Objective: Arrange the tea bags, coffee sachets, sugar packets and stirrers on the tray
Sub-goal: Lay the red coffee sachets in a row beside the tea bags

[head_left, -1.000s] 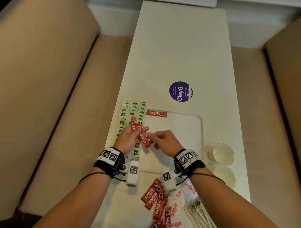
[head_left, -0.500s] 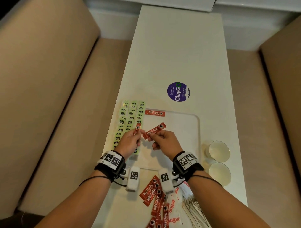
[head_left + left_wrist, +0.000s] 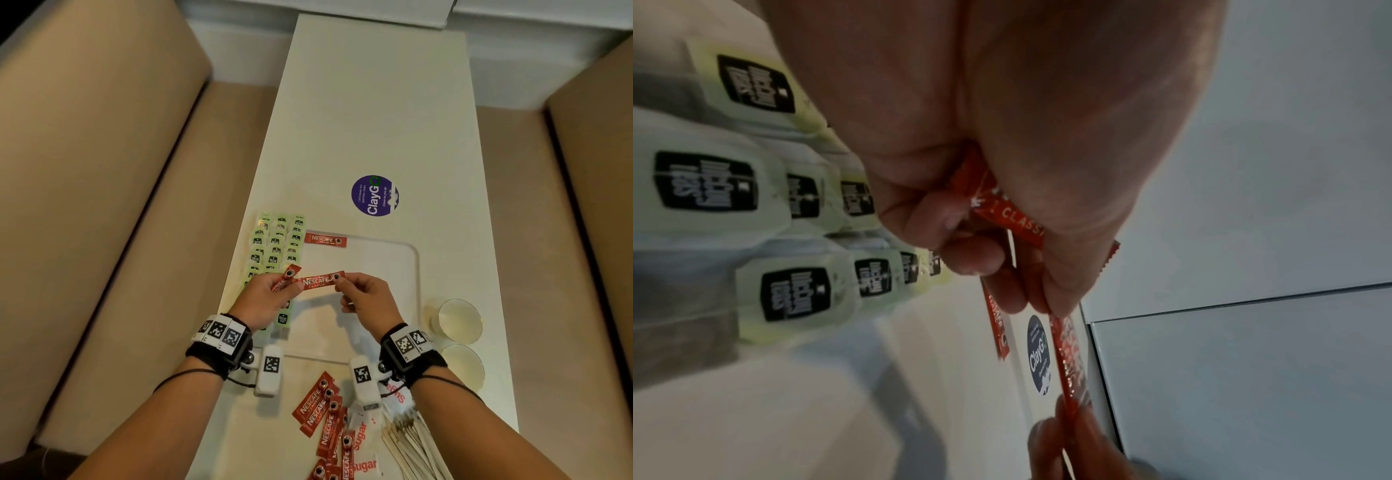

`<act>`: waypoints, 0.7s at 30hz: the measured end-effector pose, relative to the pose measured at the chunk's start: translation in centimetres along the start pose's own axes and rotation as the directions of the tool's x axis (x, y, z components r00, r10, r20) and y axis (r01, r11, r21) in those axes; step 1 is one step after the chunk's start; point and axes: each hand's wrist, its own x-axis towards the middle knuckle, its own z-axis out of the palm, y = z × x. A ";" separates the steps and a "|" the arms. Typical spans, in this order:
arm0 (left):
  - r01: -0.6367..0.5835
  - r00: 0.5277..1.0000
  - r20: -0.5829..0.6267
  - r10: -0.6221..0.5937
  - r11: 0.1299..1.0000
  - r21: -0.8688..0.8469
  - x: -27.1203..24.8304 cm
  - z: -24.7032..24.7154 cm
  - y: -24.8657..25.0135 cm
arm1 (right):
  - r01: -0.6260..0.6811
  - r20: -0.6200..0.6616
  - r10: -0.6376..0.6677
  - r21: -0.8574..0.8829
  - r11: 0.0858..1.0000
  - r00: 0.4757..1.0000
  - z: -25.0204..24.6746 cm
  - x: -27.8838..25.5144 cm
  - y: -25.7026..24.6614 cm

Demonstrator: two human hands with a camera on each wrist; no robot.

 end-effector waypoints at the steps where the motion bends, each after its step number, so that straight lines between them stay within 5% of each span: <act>1: 0.007 1.000 0.010 -0.007 1.000 0.011 0.1 -0.2 0.0 | 0.002 -0.006 -0.002 -0.031 1.000 1.000 -0.2 0.1 0.1; 21: 0.101 0.993 -0.029 -0.111 0.966 -0.238 0.9 -0.6 -1.3 | -0.214 -0.266 0.184 -0.088 0.973 0.946 0.1 7.4 0.0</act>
